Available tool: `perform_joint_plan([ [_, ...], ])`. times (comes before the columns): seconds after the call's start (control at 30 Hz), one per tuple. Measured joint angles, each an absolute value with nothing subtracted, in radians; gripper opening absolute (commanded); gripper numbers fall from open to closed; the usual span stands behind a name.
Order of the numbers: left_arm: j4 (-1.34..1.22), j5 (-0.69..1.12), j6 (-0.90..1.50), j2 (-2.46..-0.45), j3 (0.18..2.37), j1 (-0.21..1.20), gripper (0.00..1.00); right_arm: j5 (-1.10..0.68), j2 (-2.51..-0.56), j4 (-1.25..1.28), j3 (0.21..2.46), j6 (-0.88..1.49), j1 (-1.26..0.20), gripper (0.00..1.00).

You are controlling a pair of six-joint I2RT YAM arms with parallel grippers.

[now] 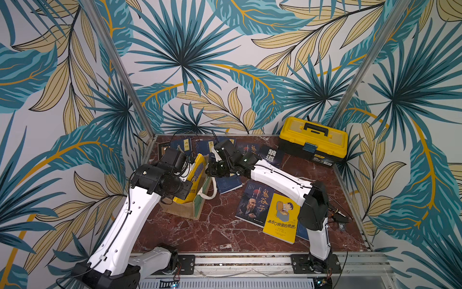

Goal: Put the books into the canvas bag
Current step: Place the book in the canvas bag.

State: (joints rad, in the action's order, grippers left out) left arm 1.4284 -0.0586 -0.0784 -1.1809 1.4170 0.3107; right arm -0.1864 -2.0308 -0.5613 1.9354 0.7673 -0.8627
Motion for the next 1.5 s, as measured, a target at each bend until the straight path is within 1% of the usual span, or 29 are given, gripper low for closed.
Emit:
perform_joint_plan([
  [0.23, 1.449, -0.055, -0.051, -1.272, 1.446, 0.310, 0.00, -0.194, -2.031, -0.557, 1.937, 0.768, -0.862, 0.00],
  [0.37, 1.449, -0.020, -0.017, -1.344, 1.459, 0.298, 0.00, -0.206, -2.031, -0.558, 1.945, 0.767, -0.862, 0.00],
  [0.6, 1.444, 0.115, 0.016, -1.439, 1.456, 0.247, 0.00, -0.220, -2.031, -0.558, 1.948, 0.764, -0.860, 0.00],
  [0.77, 1.414, 0.254, 0.019, -1.442, 1.414, 0.159, 0.00, -0.239, -2.031, -0.557, 1.948, 0.751, -0.857, 0.00],
  [0.87, 1.395, 0.304, 0.019, -1.445, 1.390, 0.124, 0.00, -0.248, -2.031, -0.554, 1.948, 0.743, -0.857, 0.00],
  [1.17, 1.307, 0.304, 0.028, -1.500, 1.303, 0.107, 0.01, -0.263, -2.031, -0.567, 1.948, 0.713, -0.857, 0.00],
  [1.2, 1.304, 0.296, 0.031, -1.504, 1.302, 0.107, 0.04, -0.263, -2.031, -0.569, 1.948, 0.710, -0.857, 0.00],
  [1.23, 1.303, 0.290, 0.033, -1.506, 1.302, 0.107, 0.09, -0.263, -2.031, -0.569, 1.948, 0.707, -0.857, 0.00],
  [1.27, 1.302, 0.284, 0.035, -1.506, 1.302, 0.107, 0.17, -0.263, -2.031, -0.570, 1.948, 0.704, -0.857, 0.00],
  [1.37, 1.298, 0.250, 0.045, -1.506, 1.302, 0.107, 0.38, -0.263, -2.031, -0.569, 1.948, 0.698, -0.857, 0.00],
  [1.47, 1.295, 0.184, 0.057, -1.505, 1.302, 0.102, 0.51, -0.263, -2.031, -0.568, 1.951, 0.695, -0.855, 0.00],
  [1.5, 1.294, 0.160, 0.059, -1.504, 1.302, 0.100, 0.53, -0.263, -2.031, -0.568, 1.951, 0.694, -0.855, 0.00],
])
